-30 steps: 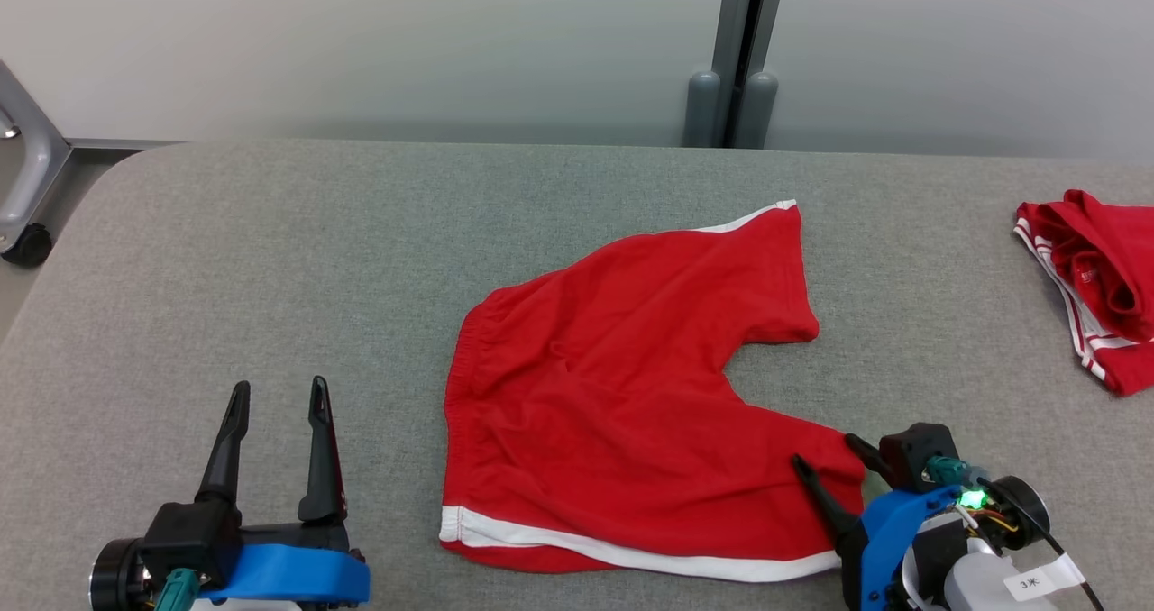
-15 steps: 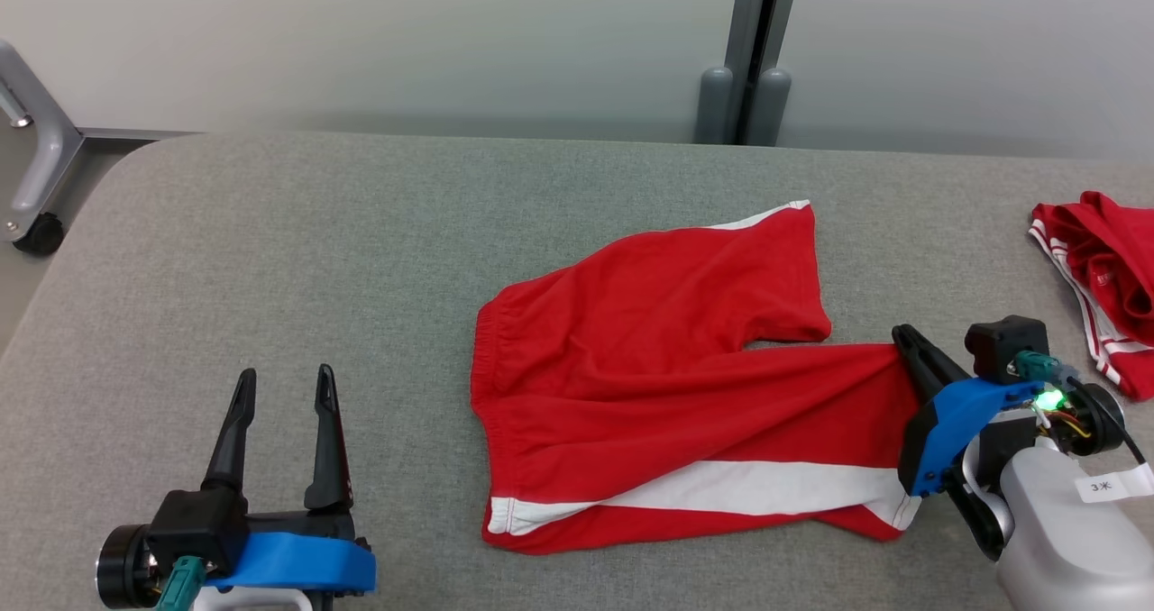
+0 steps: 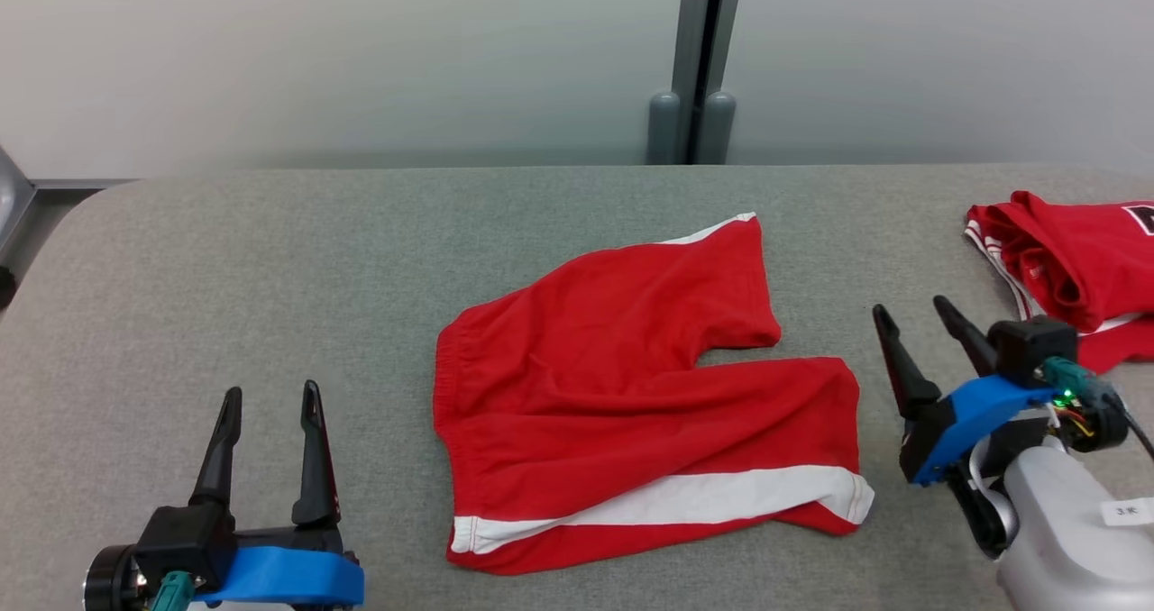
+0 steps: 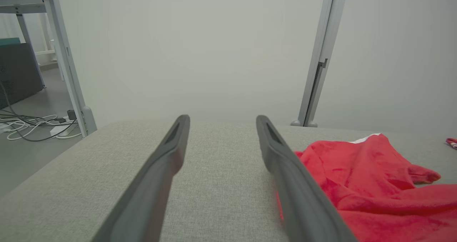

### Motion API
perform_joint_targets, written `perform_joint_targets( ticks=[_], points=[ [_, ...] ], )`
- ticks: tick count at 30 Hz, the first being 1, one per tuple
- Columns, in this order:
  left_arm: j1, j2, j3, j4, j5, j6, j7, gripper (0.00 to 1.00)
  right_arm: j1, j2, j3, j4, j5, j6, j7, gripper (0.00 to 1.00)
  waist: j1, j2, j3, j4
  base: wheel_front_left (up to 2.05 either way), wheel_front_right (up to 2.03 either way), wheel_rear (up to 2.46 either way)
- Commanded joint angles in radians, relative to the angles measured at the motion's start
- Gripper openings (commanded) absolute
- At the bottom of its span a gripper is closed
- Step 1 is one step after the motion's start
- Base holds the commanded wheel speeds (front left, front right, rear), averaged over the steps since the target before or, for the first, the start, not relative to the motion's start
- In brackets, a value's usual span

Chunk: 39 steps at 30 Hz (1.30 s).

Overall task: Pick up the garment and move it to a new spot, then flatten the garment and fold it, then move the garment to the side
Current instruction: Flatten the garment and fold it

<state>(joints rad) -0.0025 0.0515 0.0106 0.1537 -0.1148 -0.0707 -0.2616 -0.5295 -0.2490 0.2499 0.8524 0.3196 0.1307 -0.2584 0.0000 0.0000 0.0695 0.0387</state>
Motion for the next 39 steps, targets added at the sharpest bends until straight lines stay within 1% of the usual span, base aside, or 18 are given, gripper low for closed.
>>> perform_joint_targets(
  ticks=[1,5,9,13,17,22,30,39],
  points=[
    [0.011,-0.001,0.006,-0.004,0.002,0.003,-0.005,1.0,0.043,-0.017,-0.029,-0.049,0.011,0.0,-0.006,1.0,0.0,0.0,-0.015,-0.022,0.0,0.0,0.0],
    [0.026,0.002,0.018,-0.009,0.008,0.006,-0.005,1.0,0.13,-0.029,-0.127,-0.208,0.0,0.0,-0.007,1.0,0.0,0.0,-0.026,-0.049,0.0,0.0,0.0],
    [0.046,0.006,0.024,-0.007,0.011,0.006,-0.004,1.0,0.241,-0.002,-0.197,-0.346,-0.033,0.0,-0.007,1.0,0.0,0.0,-0.039,-0.066,0.0,0.0,0.0],
    [0.058,0.011,0.026,0.0,0.016,0.006,-0.005,1.0,0.338,0.045,-0.234,-0.465,-0.072,0.0,0.0,1.0,0.0,0.0,-0.051,-0.073,0.0,0.0,0.0],
    [0.062,0.017,0.027,0.006,0.022,0.014,-0.004,1.0,0.428,0.108,-0.246,-0.581,-0.111,0.0,0.041,1.0,0.0,0.0,-0.06,-0.074,0.0,0.0,0.0],
    [0.068,0.024,0.022,0.018,0.028,0.022,-0.005,1.0,0.527,0.164,-0.275,-0.699,-0.152,0.0,0.097,1.0,0.0,0.0,-0.068,-0.066,0.0,0.0,0.0],
    [0.08,0.033,0.023,0.018,0.023,0.033,0.001,1.0,0.646,0.195,-0.303,-0.837,-0.178,0.0,0.165,1.0,0.0,0.0,-0.073,-0.054,0.0,0.0,0.0],
    [0.078,0.038,0.015,0.014,0.019,0.041,0.008,1.0,0.663,0.199,-0.306,-0.879,-0.187,0.0,0.202,1.0,0.0,0.0,-0.074,-0.052,0.0,0.0,0.0]
  ],
)
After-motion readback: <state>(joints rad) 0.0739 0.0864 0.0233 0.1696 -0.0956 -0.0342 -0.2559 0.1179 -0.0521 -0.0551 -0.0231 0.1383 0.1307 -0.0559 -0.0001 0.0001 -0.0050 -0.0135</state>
